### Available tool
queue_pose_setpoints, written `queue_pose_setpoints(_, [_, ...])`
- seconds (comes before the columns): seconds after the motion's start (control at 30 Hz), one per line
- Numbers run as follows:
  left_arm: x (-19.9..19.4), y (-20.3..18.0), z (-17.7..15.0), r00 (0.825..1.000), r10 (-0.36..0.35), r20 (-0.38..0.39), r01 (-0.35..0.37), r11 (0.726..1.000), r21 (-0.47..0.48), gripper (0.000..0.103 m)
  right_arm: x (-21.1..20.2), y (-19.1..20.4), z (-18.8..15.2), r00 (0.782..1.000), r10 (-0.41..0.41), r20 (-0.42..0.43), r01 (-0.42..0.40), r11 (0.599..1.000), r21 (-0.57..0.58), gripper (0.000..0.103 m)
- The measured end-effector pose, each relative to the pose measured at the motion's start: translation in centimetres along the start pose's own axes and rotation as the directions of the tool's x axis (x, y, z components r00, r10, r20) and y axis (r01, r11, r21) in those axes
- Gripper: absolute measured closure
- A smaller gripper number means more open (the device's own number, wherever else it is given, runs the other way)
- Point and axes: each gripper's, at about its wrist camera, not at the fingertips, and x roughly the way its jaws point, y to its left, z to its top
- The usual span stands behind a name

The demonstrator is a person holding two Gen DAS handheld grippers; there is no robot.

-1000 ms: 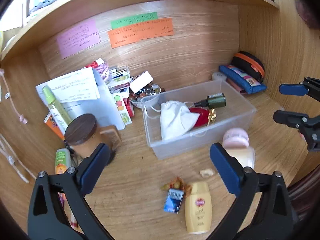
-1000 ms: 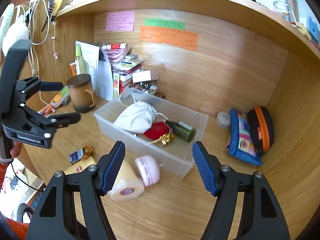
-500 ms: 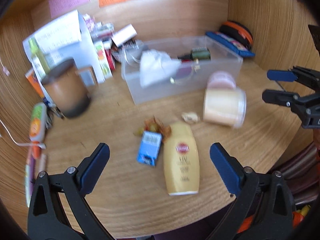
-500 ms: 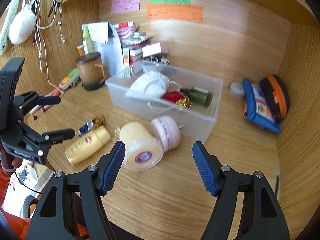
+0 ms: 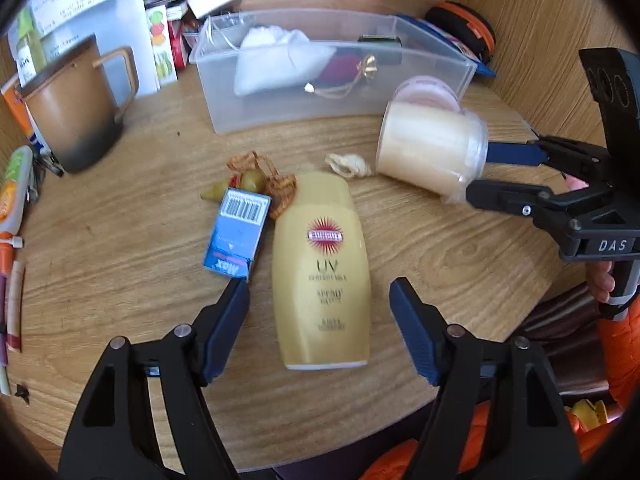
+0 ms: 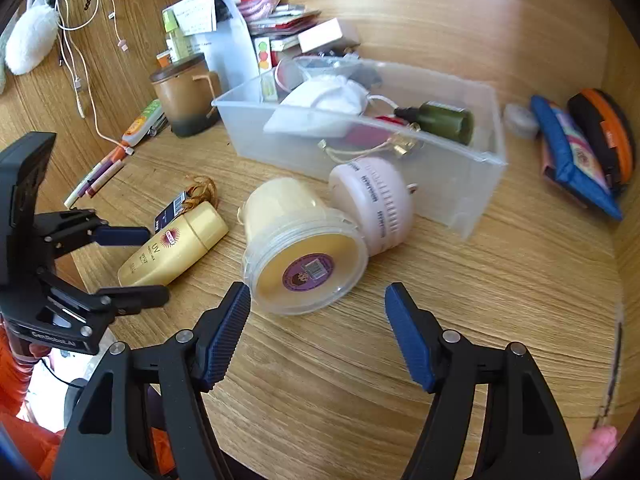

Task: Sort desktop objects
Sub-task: 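Move both grippers toward the cream jar and gold sunscreen bottle on the desk, then grasp the cream jar with the right gripper while the left grasps the gold sunscreen bottle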

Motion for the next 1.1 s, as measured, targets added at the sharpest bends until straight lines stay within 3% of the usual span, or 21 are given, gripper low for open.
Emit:
queue_pose_setpoints(0.3, [0.7,-0.5,1.3,1.000,0.009,0.005,-0.009,1.000,0.006,0.031,1.3,0.6,1.2,0.999,0.048,-0.010,-0.048,0.999,0.006,0.036])
queue_pose_setpoints(0.43, [0.9,-0.5,1.5,0.999,0.038,0.017,-0.039,0.999,0.023,0.047,2.3,1.0,1.7,0.997,0.072,-0.018,-0.072,0.997,0.010,0.036])
queue_pose_setpoints(0.57, [0.9,-0.2,1.7,0.999,0.031,0.016,-0.031,0.999,0.017,0.054,3.1,1.6,2.0,0.995,0.101,-0.028,-0.100,0.995,0.020,0.036])
queue_pose_setpoints(0.8, [0.8,-0.2,1.6,0.999,0.035,0.032,-0.035,0.999,0.016,0.054,4.1,2.0,2.7,0.989,0.145,-0.016,-0.143,0.987,0.072,0.032])
queue_pose_setpoints(1.1, [-0.2,0.3,1.2,0.998,0.027,0.065,-0.025,0.999,-0.025,0.054,4.0,2.6,2.5,0.997,0.081,0.017,-0.082,0.994,0.067,0.037])
